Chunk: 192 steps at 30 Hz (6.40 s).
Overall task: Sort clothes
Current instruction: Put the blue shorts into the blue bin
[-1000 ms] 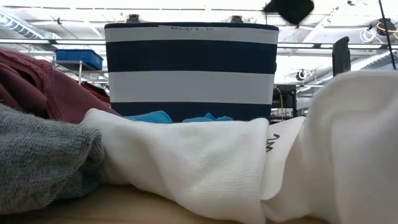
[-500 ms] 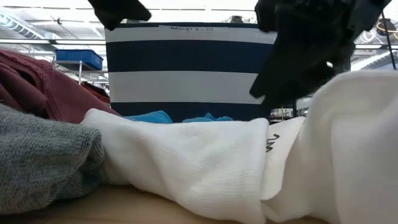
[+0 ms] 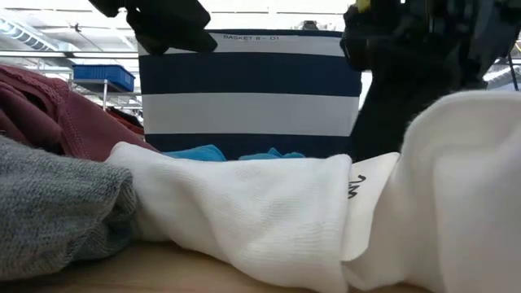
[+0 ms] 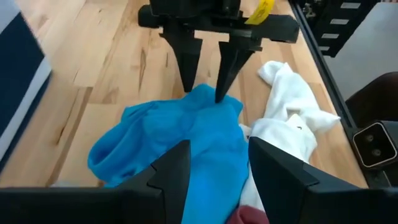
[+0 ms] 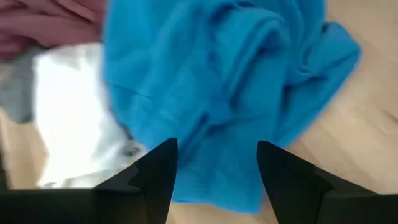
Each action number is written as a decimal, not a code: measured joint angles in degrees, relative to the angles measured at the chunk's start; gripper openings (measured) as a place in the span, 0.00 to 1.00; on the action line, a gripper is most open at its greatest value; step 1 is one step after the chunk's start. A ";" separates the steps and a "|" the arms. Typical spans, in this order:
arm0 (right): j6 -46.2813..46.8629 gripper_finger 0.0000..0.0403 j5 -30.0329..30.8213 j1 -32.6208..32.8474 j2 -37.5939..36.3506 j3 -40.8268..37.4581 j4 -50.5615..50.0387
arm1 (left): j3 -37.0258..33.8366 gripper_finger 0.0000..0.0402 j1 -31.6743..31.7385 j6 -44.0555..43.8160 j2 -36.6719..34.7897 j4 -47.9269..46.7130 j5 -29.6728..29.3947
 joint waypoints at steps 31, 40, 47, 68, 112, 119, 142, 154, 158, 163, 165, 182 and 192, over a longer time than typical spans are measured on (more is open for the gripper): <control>-9.16 0.02 0.35 -2.66 2.57 0.00 14.80 | 0.07 0.43 1.53 4.68 1.03 5.15 0.65; -12.85 0.00 2.12 -5.94 -6.46 0.00 15.19 | 0.07 0.43 1.51 0.31 1.01 6.21 -5.49; -12.71 0.00 2.23 -7.62 -7.52 0.00 15.11 | 0.07 0.43 1.51 0.32 1.01 6.81 -9.66; -15.26 0.00 3.55 -10.72 -7.50 0.00 24.27 | 0.07 0.43 1.51 4.78 0.99 0.97 -17.51; -20.08 0.37 -15.13 -10.99 -7.49 0.02 2.26 | 0.25 0.01 1.90 0.83 1.03 -10.64 -23.04; -14.30 0.50 -7.67 -6.57 -5.05 0.02 3.07 | 0.25 0.01 2.03 -1.19 1.03 -12.70 -23.01; -17.09 0.26 -11.99 -8.69 6.95 0.02 16.20 | 0.26 0.01 2.27 -1.34 1.01 -12.41 -21.51; -22.08 0.01 -10.66 -12.51 -6.65 0.00 4.04 | 5.22 0.01 3.52 4.38 0.60 -11.07 -19.73; -25.01 0.00 -8.28 -12.24 -14.22 0.00 4.94 | 9.04 0.01 4.99 6.94 0.40 -10.29 -15.50; -30.72 0.00 -7.59 -10.43 -18.58 0.02 13.43 | 11.26 0.01 6.21 11.73 0.38 -2.50 -4.01; -32.27 0.00 -7.37 -9.52 -18.98 0.00 14.15 | 11.47 0.01 6.45 13.60 0.35 0.10 -1.21; -39.69 0.00 -4.89 -8.33 -18.88 -0.02 16.23 | 12.61 0.05 9.74 13.69 0.37 -0.02 12.19; -39.76 0.00 -6.04 -6.31 -20.85 -0.02 12.18 | 12.59 0.02 9.94 14.28 -0.92 -2.12 8.20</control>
